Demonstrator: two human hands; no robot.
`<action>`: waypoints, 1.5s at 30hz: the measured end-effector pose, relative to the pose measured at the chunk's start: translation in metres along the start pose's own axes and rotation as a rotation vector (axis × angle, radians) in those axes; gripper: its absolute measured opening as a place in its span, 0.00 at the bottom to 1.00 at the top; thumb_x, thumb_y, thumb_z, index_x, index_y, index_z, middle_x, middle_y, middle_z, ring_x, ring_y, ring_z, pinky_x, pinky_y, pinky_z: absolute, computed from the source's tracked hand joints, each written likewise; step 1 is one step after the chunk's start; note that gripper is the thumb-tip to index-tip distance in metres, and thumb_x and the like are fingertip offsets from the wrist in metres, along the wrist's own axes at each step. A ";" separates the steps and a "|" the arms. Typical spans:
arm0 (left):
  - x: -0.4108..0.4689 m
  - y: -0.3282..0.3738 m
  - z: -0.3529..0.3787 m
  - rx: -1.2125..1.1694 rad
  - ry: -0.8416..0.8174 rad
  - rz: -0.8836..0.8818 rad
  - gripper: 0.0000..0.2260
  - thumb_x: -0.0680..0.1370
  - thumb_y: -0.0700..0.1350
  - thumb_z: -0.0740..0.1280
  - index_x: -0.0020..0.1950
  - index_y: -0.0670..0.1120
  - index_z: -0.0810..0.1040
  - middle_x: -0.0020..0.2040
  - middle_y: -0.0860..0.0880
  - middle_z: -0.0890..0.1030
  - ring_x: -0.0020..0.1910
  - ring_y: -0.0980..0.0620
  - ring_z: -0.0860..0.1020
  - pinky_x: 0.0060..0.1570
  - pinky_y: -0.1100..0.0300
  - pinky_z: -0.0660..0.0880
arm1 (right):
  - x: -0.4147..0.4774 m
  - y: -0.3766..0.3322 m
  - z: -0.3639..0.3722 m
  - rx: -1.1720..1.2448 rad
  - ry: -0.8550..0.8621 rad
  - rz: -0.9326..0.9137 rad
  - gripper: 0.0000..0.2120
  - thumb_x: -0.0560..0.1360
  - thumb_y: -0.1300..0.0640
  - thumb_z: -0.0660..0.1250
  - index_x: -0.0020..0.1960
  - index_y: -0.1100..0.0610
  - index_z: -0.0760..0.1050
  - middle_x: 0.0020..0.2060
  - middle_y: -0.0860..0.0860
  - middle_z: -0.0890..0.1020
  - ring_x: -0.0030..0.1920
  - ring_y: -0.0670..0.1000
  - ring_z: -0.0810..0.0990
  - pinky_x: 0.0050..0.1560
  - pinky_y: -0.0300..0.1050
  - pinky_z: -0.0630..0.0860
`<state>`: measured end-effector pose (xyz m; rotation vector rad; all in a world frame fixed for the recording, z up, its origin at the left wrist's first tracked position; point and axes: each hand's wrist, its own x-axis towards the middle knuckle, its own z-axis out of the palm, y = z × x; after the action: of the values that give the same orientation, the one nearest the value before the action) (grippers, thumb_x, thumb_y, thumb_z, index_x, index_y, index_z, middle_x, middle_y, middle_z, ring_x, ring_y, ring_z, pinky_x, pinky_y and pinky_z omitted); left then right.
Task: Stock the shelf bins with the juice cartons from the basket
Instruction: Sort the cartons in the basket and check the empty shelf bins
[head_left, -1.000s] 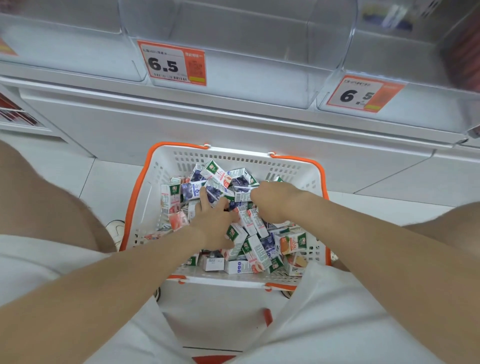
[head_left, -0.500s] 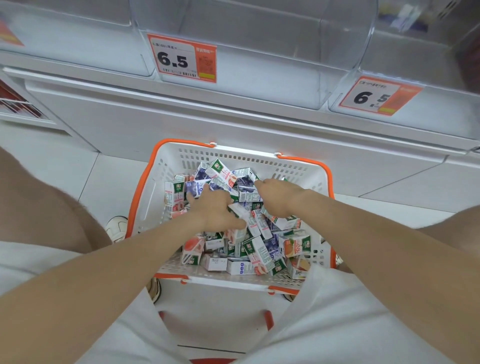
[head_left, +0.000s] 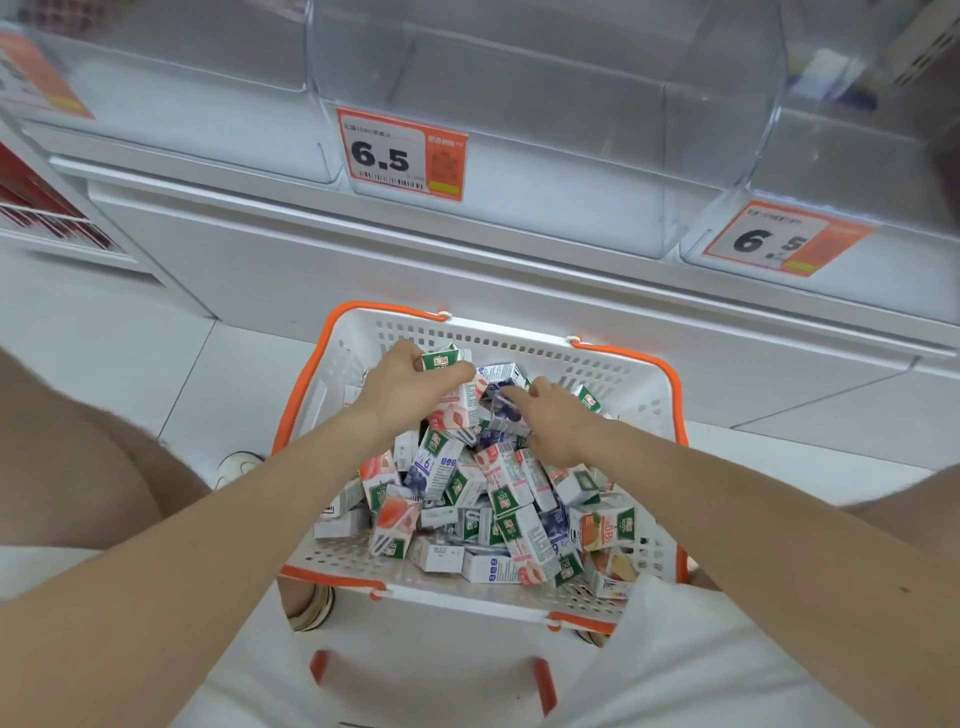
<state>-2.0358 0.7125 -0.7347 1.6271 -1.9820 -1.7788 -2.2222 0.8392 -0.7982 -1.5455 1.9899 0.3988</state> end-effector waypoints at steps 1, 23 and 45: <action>0.000 0.002 -0.001 -0.044 -0.003 -0.016 0.31 0.68 0.65 0.77 0.58 0.46 0.71 0.56 0.42 0.81 0.54 0.42 0.84 0.57 0.42 0.82 | 0.002 0.002 0.001 -0.022 -0.010 0.014 0.42 0.77 0.65 0.67 0.84 0.52 0.51 0.67 0.61 0.71 0.67 0.63 0.72 0.64 0.57 0.73; -0.096 0.116 -0.010 -0.266 0.056 0.416 0.18 0.74 0.55 0.80 0.59 0.51 0.80 0.52 0.51 0.87 0.49 0.52 0.87 0.48 0.54 0.81 | -0.157 -0.009 -0.168 0.416 0.666 0.087 0.18 0.78 0.43 0.68 0.50 0.60 0.76 0.35 0.55 0.82 0.40 0.56 0.80 0.36 0.51 0.73; -0.076 0.191 0.016 0.271 0.108 0.837 0.14 0.78 0.52 0.76 0.58 0.55 0.75 0.54 0.58 0.83 0.54 0.57 0.81 0.49 0.62 0.75 | -0.208 0.107 -0.249 0.292 1.093 0.321 0.13 0.82 0.57 0.67 0.66 0.57 0.71 0.57 0.59 0.79 0.55 0.66 0.75 0.55 0.57 0.70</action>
<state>-2.1353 0.7376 -0.5556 0.6826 -2.3948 -1.1163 -2.3559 0.8920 -0.4883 -1.3509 2.9233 -0.7748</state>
